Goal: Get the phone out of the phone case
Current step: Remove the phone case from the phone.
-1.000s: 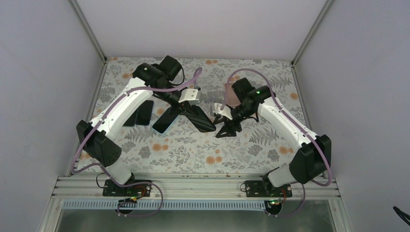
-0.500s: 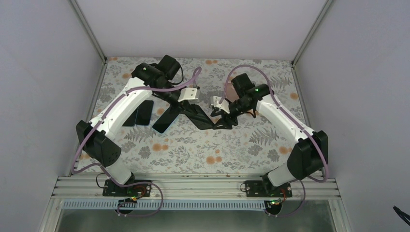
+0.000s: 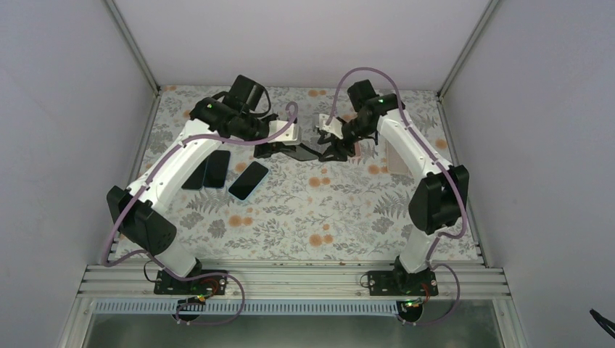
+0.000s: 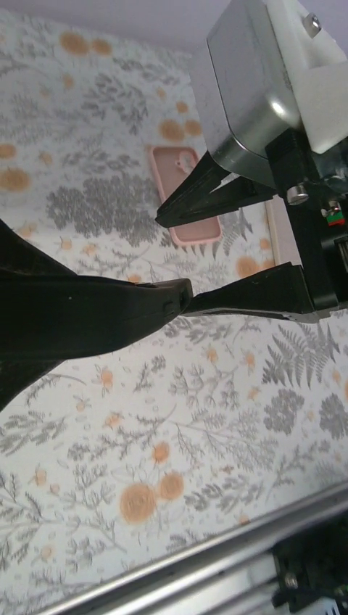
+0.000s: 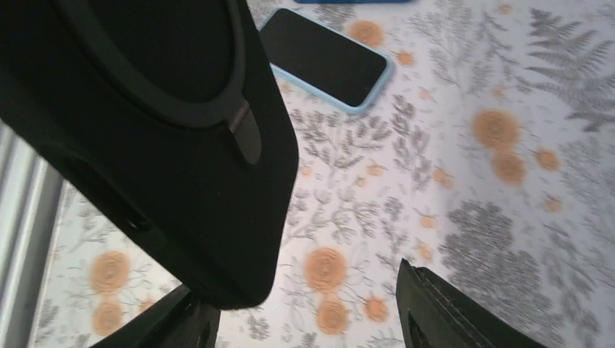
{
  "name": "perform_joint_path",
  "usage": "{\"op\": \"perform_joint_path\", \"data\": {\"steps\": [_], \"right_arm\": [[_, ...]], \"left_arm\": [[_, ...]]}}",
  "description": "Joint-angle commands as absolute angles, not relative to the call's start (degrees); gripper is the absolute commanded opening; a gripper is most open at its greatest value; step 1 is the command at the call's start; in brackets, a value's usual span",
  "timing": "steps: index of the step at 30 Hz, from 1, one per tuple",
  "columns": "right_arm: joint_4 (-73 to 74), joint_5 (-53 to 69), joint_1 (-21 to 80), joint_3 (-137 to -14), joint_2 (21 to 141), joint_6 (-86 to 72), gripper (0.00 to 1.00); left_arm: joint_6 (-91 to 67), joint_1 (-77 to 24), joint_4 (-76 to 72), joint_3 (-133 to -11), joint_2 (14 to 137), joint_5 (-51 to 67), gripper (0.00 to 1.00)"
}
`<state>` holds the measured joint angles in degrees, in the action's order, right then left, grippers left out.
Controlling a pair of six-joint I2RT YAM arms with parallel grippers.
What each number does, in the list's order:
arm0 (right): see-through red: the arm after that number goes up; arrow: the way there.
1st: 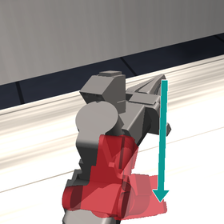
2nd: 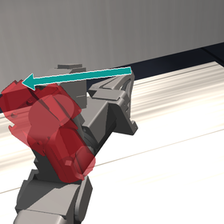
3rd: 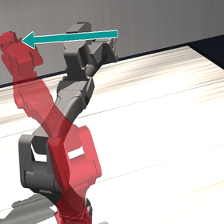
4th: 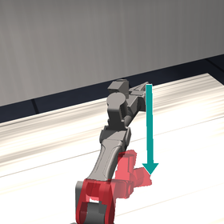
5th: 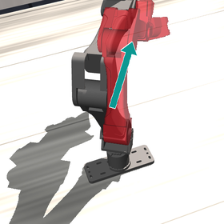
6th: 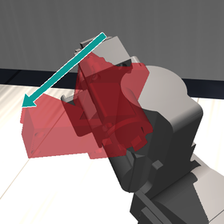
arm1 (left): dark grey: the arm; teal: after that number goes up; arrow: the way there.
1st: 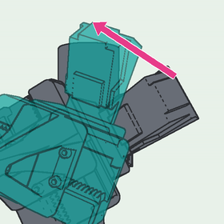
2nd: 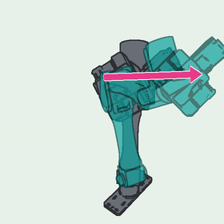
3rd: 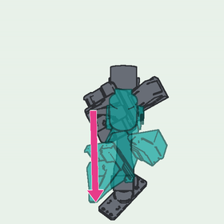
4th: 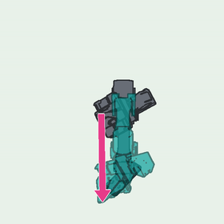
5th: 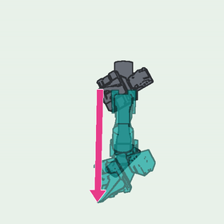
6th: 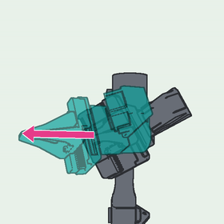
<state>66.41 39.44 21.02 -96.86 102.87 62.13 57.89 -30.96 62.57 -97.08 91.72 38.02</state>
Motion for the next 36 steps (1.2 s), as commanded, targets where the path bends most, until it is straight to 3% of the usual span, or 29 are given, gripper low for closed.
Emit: {"op": "perform_joint_path", "data": {"steps": [1,10,16,23,29,36], "right_arm": [[45.05,22.59,15.68,-100.27,104.27,58.28,0.62],[36.65,16.36,12.49,-93.81,101.05,58.16,0.66],[47.22,26.01,12.92,-90.75,95.05,62.58,0.67],[60.27,35.31,22.11,-78.95,83.09,63.39,0.68],[55.76,39.53,27.90,-68.83,75.18,56.04,0.68],[55.09,42.39,29.67,-65.83,73.82,54.01,0.67]], "left_arm": [[59.10,-34.19,77.87,-95.64,87.63,54.91,0.02],[59.71,-34.10,77.81,-95.28,87.76,54.08,0.02],[59.41,-33.97,77.78,-96.36,88.66,53.28,0.02],[59.01,-33.66,77.78,-97.19,89.47,53.00,0.02],[58.81,-33.49,77.78,-97.86,89.95,52.75,0.02],[58.41,-33.23,77.78,-98.64,90.62,52.64,0.02]]}}
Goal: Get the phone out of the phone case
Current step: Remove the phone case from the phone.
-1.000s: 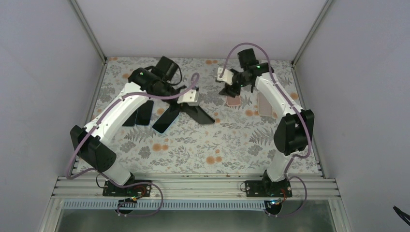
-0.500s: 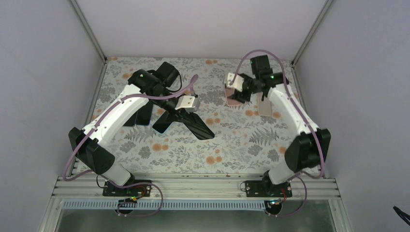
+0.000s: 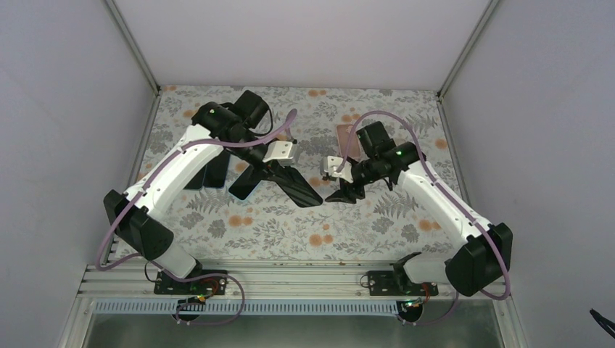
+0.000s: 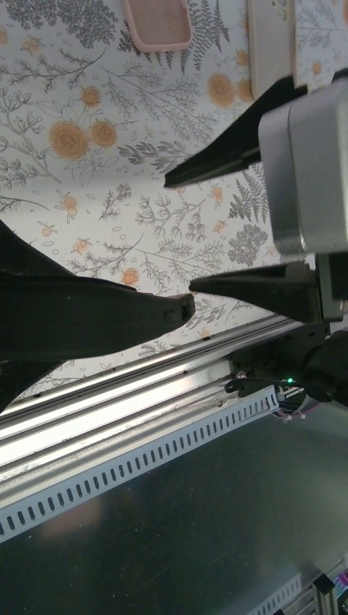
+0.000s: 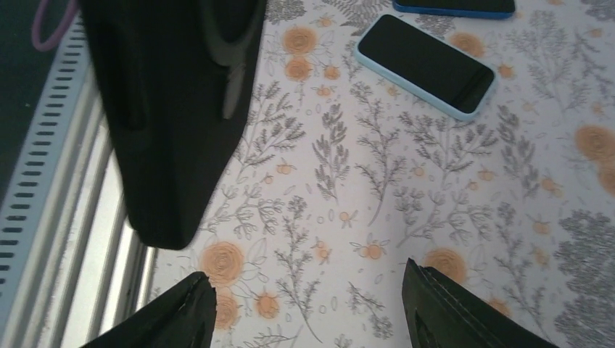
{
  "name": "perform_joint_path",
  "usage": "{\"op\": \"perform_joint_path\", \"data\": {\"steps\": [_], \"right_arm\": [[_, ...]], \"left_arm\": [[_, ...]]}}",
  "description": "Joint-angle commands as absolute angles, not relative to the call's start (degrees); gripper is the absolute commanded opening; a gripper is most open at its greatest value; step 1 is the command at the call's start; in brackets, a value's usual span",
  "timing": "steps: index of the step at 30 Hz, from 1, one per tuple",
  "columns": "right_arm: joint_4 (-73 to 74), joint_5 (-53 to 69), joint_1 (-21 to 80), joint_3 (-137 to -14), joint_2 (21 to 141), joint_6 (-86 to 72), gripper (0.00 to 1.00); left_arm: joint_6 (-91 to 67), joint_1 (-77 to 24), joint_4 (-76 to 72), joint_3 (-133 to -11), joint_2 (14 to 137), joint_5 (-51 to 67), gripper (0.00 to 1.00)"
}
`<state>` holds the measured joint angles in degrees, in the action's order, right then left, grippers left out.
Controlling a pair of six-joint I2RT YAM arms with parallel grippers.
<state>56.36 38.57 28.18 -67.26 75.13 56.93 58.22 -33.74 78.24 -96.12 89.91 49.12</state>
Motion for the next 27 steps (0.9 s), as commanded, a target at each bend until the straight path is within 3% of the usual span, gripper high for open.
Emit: {"op": "perform_joint_path", "data": {"steps": [1,27], "right_arm": [[54.98,42.51,29.90,-65.71,73.78,53.88,0.67],[51.38,39.34,30.81,-67.50,74.15,53.08,0.61]], "left_arm": [[58.37,-33.22,77.78,-98.72,90.64,52.52,0.02],[58.60,-32.53,77.78,-98.36,90.02,52.56,0.02]]}}
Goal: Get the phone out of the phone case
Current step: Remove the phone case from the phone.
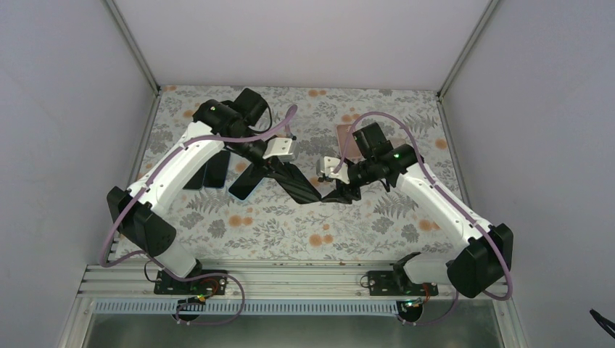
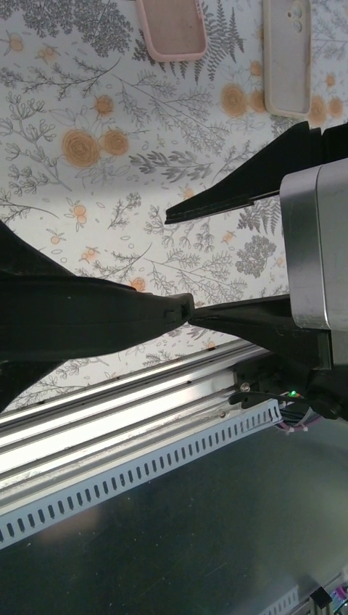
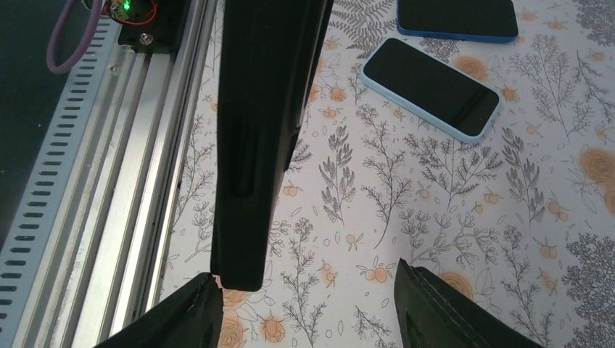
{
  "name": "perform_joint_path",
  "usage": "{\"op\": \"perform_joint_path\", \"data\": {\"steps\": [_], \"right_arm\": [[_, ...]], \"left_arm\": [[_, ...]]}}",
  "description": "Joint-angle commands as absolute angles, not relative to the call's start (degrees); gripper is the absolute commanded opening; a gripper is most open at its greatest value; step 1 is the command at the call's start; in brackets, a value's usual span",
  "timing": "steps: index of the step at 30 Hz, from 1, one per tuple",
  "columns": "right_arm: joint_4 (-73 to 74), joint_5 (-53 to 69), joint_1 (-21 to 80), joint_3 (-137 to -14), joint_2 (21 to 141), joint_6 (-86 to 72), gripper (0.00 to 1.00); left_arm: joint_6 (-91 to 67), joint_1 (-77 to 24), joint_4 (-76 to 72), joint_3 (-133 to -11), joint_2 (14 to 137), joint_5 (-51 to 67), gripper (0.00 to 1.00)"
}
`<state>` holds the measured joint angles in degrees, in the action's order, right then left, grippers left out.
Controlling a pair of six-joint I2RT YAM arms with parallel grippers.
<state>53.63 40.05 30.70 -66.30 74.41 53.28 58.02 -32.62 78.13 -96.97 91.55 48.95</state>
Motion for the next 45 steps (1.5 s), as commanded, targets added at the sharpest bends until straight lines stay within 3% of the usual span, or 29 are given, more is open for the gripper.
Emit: {"op": "perform_joint_path", "data": {"steps": [1,11,22,30,34,45], "right_arm": [[51.10,39.05,30.78,-67.48,74.25,53.18,0.61],[46.91,37.63,30.28,-68.51,75.42,50.64,0.61],[30.19,22.32,29.88,-72.21,79.78,39.91,0.59],[34.64,42.82,30.65,-84.55,86.68,38.85,0.60],[39.47,56.43,33.17,-88.33,88.20,42.08,0.60],[42.29,70.27,44.39,-100.13,93.15,36.96,0.60]], "left_arm": [[58.65,-32.55,77.81,-98.29,89.94,52.54,0.02],[58.67,-32.61,77.78,-98.59,90.19,53.69,0.02],[58.41,-33.05,77.87,-98.90,89.50,56.10,0.02],[59.05,-32.40,77.78,-101.56,90.05,56.78,0.02],[57.28,-27.44,76.03,-107.08,91.76,59.17,0.02],[47.33,-23.11,60.89,-109.51,92.28,55.06,0.02]]}}
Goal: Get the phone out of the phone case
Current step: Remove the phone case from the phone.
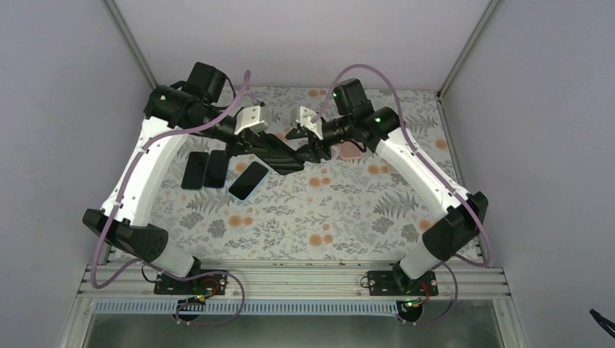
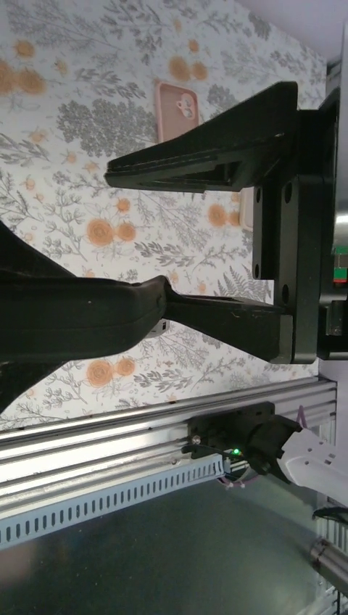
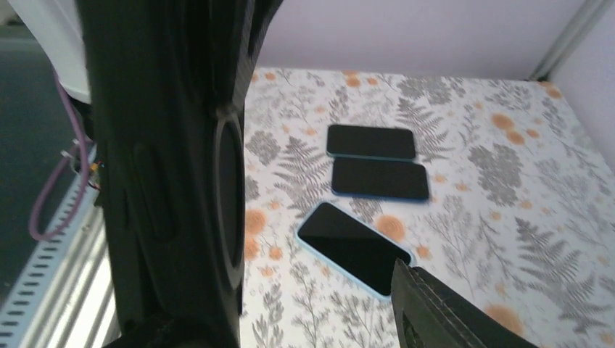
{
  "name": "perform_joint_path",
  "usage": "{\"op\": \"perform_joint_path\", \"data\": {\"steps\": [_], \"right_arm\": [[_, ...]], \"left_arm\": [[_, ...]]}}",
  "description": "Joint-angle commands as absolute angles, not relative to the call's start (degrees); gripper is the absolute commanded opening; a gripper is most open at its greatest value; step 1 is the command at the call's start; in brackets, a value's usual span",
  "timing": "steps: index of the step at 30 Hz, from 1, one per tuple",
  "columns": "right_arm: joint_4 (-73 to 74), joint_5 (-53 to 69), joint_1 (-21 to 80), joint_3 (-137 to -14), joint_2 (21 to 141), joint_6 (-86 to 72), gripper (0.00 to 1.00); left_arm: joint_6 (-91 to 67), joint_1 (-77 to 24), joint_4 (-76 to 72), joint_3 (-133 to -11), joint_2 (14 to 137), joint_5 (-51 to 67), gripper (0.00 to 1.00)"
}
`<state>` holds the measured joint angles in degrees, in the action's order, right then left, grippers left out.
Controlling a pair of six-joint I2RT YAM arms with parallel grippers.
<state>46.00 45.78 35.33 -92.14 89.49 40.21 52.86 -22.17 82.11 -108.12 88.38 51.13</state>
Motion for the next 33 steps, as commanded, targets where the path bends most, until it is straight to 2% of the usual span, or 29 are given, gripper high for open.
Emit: {"op": "perform_joint_path", "data": {"steps": [1,4,6,8,11,13,15,18,19,20,23,27,33], "right_arm": [[43.91,72.78,45.00,-102.36,94.47,36.94,0.60],[48.26,78.19,47.61,-108.95,99.97,36.56,0.59],[47.52,78.33,49.69,-110.75,101.46,34.53,0.52],[46.39,77.22,50.53,-110.63,101.49,33.57,0.40],[46.91,74.95,49.69,-110.65,100.81,33.50,0.06],[45.24,73.46,47.64,-108.87,99.10,31.57,0.03],[44.17,73.62,44.44,-107.11,96.87,30.83,0.03],[39.08,76.24,36.40,-103.39,92.90,26.73,0.03],[36.26,76.19,33.27,-101.76,92.01,23.73,0.03],[33.90,75.72,30.22,-100.58,91.57,20.74,0.03],[27.59,72.35,21.70,-99.34,92.69,10.59,0.03],[15.51,65.73,14.70,-100.18,97.42,-4.97,0.03],[14.69,55.44,14.04,-115.70,105.36,-9.30,0.03]], "left_arm": [[46.34,-23.07,59.21,-109.20,92.55,53.33,0.02],[42.86,-23.16,47.49,-104.93,91.06,46.75,0.02],[41.31,-23.20,42.61,-104.84,91.56,44.60,0.02],[39.67,-23.20,42.97,-107.50,94.13,42.61,0.02],[40.10,-23.20,42.36,-107.35,95.14,40.65,0.02],[42.35,-23.11,41.51,-105.01,93.34,40.59,0.06],[44.30,-22.95,40.98,-103.72,92.05,38.22,0.24],[45.65,-20.89,42.87,-105.20,91.30,36.36,0.82],[45.97,-20.38,43.02,-105.50,90.72,35.36,0.96],[46.82,-20.02,43.14,-105.63,89.85,34.18,1.00],[47.66,-20.21,39.66,-104.40,85.63,30.59,1.00],[47.94,-23.82,24.06,-95.39,78.19,26.36,1.00],[49.69,-33.52,15.23,-95.55,83.64,8.01,1.00]]}}
